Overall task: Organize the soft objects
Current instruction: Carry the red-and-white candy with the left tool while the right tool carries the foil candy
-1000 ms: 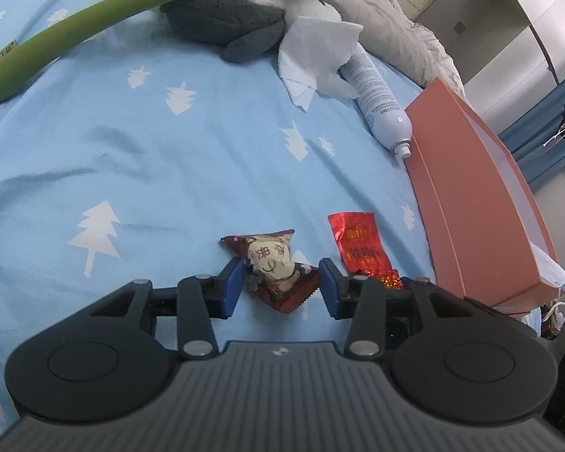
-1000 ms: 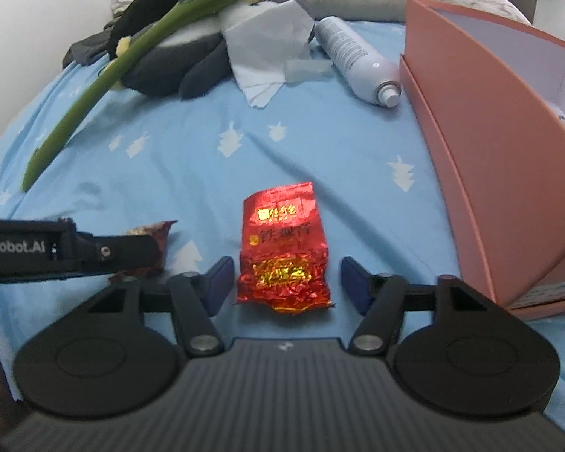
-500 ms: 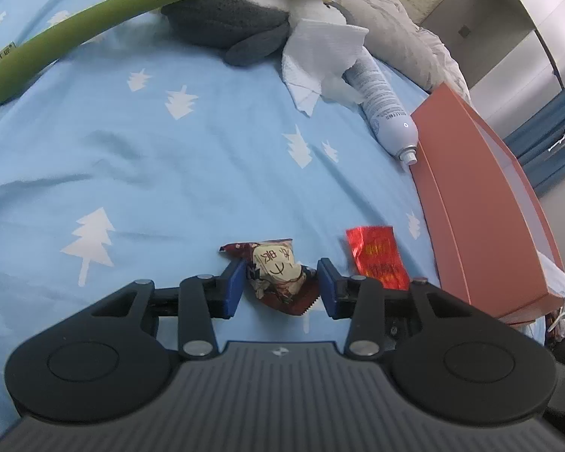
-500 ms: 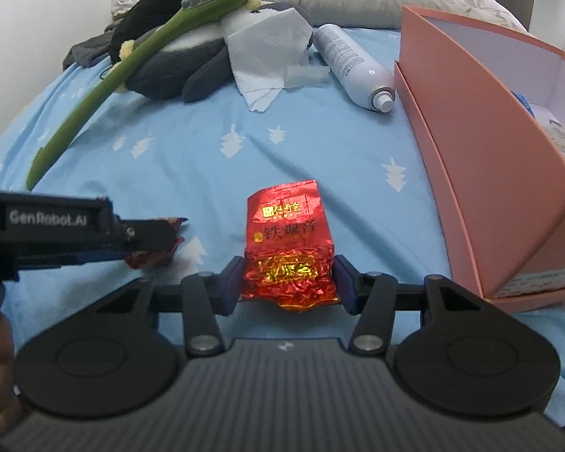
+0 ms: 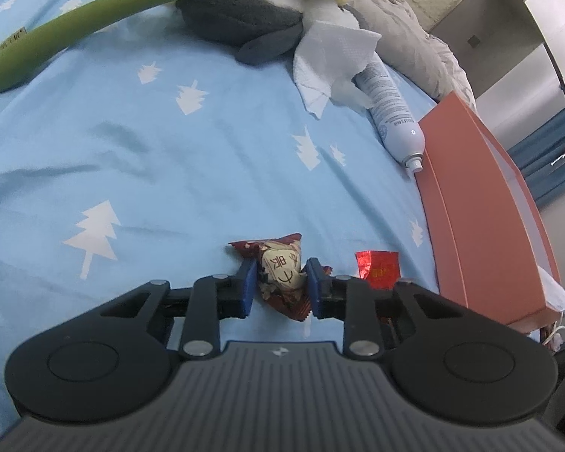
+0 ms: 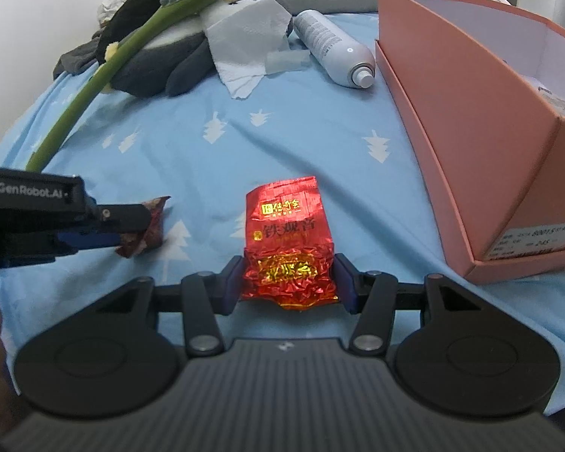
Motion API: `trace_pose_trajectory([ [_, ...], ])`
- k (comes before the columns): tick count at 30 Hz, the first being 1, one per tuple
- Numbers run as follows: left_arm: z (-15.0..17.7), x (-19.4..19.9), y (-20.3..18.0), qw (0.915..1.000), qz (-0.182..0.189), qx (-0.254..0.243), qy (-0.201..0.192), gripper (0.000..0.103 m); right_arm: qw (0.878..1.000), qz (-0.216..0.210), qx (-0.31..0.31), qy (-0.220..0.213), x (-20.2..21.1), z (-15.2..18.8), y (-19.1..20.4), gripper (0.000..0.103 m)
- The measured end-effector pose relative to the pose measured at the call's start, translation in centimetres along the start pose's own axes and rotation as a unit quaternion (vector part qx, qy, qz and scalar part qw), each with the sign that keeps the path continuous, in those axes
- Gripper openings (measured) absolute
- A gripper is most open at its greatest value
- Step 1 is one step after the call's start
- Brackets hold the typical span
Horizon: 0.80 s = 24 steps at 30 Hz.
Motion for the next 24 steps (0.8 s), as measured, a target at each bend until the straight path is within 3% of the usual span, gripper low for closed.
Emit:
trace_pose_trajectory([
  [10,0.2,1.2,-1.1,0.9995,0.01,-0.027,-0.008,0.029,1.0,-0.005,-0.024,-0.014,1.7,-0.3,-0.7,0.054],
  [24,-1.0,4.3,-5.9,0.992,0.044,-0.109,-0.045,0.029,0.996,-0.017,-0.043,-0.074,6.2,-4.2,-1.8,0.054],
])
Point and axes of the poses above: each gripper's, at about its wrist camera, not at the fingertips, and x roughly against the way its jaws point, y to its left, z to its underside, the point moved 8 cm from there along -x, roughly the way its jaws point, and after that the axes turned 13 degrees about x, right-handed, at the moved point
